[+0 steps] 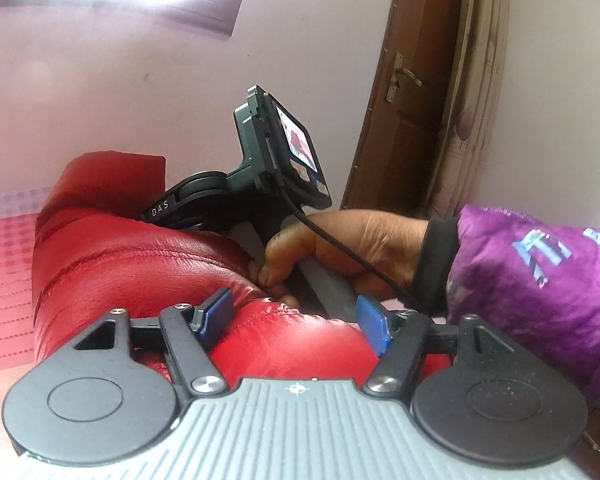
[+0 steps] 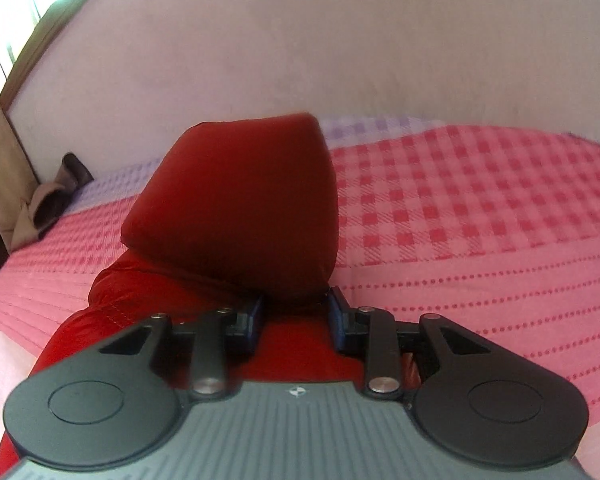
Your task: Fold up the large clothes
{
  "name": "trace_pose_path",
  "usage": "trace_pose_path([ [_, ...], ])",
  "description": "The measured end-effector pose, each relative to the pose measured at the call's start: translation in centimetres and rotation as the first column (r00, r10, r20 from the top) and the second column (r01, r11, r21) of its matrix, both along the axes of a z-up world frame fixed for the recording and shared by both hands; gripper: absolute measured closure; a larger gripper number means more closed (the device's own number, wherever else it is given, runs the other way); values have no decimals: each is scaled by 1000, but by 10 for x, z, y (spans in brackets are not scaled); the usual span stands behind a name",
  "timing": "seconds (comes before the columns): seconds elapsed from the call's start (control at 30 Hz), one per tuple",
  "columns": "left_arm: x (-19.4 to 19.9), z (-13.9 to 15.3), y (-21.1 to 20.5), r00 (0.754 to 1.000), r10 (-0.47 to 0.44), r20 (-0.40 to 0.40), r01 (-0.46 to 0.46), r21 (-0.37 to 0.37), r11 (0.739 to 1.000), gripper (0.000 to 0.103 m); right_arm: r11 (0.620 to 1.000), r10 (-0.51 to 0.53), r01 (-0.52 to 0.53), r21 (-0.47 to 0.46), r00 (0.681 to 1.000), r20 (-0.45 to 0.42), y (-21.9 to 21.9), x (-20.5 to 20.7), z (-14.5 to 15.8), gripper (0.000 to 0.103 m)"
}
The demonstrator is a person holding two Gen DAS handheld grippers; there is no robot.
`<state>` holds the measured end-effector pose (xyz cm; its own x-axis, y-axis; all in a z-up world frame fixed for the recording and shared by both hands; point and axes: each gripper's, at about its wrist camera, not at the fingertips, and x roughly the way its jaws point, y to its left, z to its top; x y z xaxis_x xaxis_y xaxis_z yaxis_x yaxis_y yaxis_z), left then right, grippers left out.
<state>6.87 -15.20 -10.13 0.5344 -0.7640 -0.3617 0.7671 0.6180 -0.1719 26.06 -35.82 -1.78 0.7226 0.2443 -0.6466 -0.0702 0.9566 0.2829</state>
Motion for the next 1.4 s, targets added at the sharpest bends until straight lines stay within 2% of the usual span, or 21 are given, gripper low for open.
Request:
trace_pose_path([
  [0.1,1,3,3,1000,0,2,0,6,1000,35,998,-38,37,55,999,9,-5,-4,-5,60],
  [0.17,1,3,2,1000,-3,12,3,12,1000,34,992,-59,58,114,998,12,-14,-7,-7,58],
  [0.33,-3,3,1,999,-19,26,18,41,999,27,939,-117,107,326,993,10,-50,-29,3,54],
  [0.37,-4,4,1,999,-22,33,21,49,999,25,929,-128,106,356,991,37,-57,-41,13,51],
  [0.4,-4,5,1,999,-23,34,21,49,999,24,923,-137,101,370,988,71,-64,-58,25,36],
  [0.47,-3,6,3,999,-23,27,22,37,999,23,942,-163,111,316,976,143,-73,-96,50,15],
  [0.5,-3,6,3,999,-22,28,21,34,999,22,958,-163,114,264,972,171,-77,-118,60,8],
  [0.6,-6,6,1,999,-25,43,23,38,999,17,977,-159,131,167,974,162,-81,-174,65,6],
  [0.7,-10,6,3,999,-22,44,20,30,999,14,973,-163,139,182,979,123,-77,-223,47,6],
  [0.83,-12,6,12,999,-15,28,15,4,1000,13,955,-180,150,257,979,100,-65,-267,19,6],
  [0.87,-12,6,14,1000,-18,23,18,-1,1000,12,952,-186,152,266,976,109,-61,-275,13,9],
  [0.93,-14,7,18,1000,-19,11,19,-13,1000,10,950,-185,147,277,975,119,-53,-282,7,34],
  [0.97,-15,8,20,1000,-23,0,23,-19,1000,8,949,-178,140,284,978,110,-48,-285,5,56],
  [1.0,-17,11,23,1000,-22,-9,22,-25,999,7,949,-176,141,281,979,104,-43,-286,0,64],
  [1.07,-22,20,33,1000,-12,-27,10,-61,998,0,954,-181,147,261,977,115,-34,-289,-3,70],
  [1.1,-26,26,41,1000,4,-23,-6,-79,997,0,950,-187,149,276,976,114,-34,-289,-6,73],
  [1.2,-33,41,63,997,70,16,-68,-107,992,0,917,-196,139,374,973,120,-30,-293,-4,77],
  [1.3,-30,42,73,990,135,36,-133,-48,990,0,904,-175,116,411,979,108,-26,-290,-15,77],
  [1.37,-20,32,74,987,162,-19,-163,-14,987,1,892,-192,137,430,978,86,-31,-285,-26,77],
  [1.4,-13,24,75,983,168,-71,-168,0,986,1,905,-193,139,402,976,98,-32,-285,-27,76],
])
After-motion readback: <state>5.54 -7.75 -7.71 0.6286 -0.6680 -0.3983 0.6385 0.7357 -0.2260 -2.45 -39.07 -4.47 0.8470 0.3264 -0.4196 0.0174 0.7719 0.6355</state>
